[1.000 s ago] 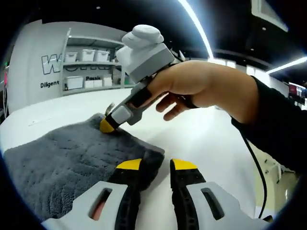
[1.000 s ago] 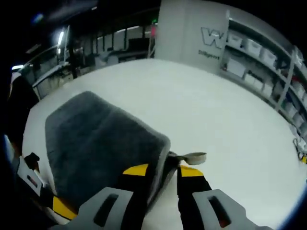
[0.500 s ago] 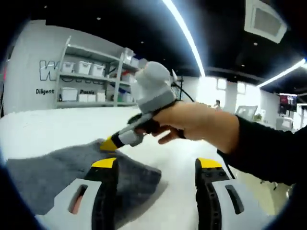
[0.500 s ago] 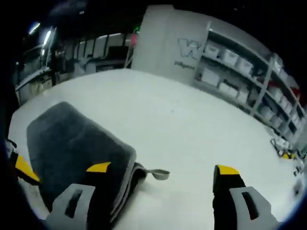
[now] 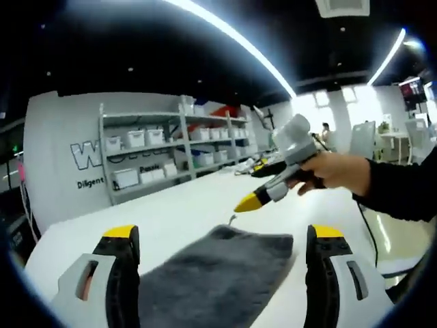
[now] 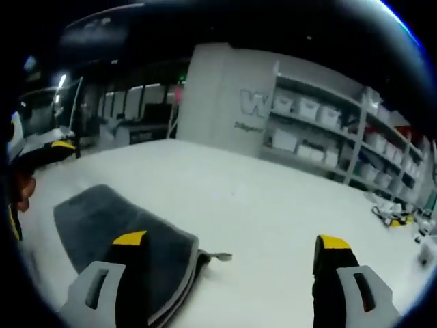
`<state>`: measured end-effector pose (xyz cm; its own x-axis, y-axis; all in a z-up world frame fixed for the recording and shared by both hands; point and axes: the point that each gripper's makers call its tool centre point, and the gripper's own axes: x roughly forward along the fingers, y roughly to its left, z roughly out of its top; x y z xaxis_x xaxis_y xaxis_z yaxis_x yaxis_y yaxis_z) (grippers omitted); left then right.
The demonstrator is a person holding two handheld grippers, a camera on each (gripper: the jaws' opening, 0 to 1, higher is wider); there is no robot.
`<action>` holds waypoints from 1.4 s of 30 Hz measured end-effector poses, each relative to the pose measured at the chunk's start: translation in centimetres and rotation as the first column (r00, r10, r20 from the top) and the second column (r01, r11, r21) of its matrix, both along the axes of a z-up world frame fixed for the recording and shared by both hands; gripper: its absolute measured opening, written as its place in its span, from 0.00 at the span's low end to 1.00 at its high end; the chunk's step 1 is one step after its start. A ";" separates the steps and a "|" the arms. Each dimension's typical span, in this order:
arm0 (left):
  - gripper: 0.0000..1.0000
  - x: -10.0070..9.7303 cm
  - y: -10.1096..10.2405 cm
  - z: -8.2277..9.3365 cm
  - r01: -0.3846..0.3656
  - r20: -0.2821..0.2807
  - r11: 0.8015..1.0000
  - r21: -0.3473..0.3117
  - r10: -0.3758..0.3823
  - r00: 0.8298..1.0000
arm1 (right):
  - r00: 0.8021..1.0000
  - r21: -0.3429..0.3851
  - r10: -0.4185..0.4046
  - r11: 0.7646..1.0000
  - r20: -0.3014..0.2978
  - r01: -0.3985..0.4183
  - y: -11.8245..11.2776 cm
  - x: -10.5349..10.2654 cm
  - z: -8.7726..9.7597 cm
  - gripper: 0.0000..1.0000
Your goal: Open the folded towel by lifting each exposed corner and separating the folded layers until the towel lies flat within the target outline without major curled edges
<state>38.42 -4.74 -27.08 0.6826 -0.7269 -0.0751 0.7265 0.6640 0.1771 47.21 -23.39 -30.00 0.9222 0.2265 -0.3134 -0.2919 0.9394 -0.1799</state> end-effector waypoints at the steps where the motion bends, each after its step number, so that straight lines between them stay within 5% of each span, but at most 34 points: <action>1: 1.00 0.2 0.7 0.0 -0.005 -0.004 1.000 -0.004 0.005 1.000 | 1.000 -0.001 0.001 1.000 0.009 -0.001 0.1 -0.3 0.3 0.99; 7: 1.00 0.4 3.5 0.5 -0.020 -0.028 0.999 -0.044 0.019 0.999 | 0.999 -0.013 0.022 1.000 0.036 -0.022 1.0 -1.5 1.2 0.99; 10: 1.00 0.1 5.1 -0.3 -0.016 -0.073 1.000 0.001 0.016 0.997 | 0.998 -0.016 0.034 0.999 0.053 -0.033 1.3 -2.5 1.7 0.99; 16: 1.00 0.8 11.0 0.5 -0.124 -0.073 0.989 -0.075 0.119 0.990 | 0.996 -0.013 0.041 0.999 0.084 -0.041 1.4 -4.8 2.3 0.99; 24: 1.00 1.2 16.4 2.1 -0.205 -0.053 0.973 -0.106 0.200 0.978 | 0.991 -0.020 0.035 0.999 0.126 -0.033 1.2 -7.1 3.2 0.99; 32: 0.99 0.1 18.6 3.1 -0.218 0.004 0.972 -0.088 0.219 0.976 | 0.987 0.002 0.038 0.999 0.153 -0.039 1.2 -8.6 3.6 0.99; 35: 0.94 0.4 20.1 2.9 -0.261 0.002 0.961 -0.088 0.262 0.965 | 0.987 0.014 0.034 0.999 0.158 -0.037 1.1 -9.1 3.4 0.99; 42: 1.00 -0.1 21.2 2.6 -0.267 0.001 0.956 -0.121 0.269 0.963 | 0.986 0.017 0.023 1.000 0.163 -0.026 0.6 -10.0 2.8 0.99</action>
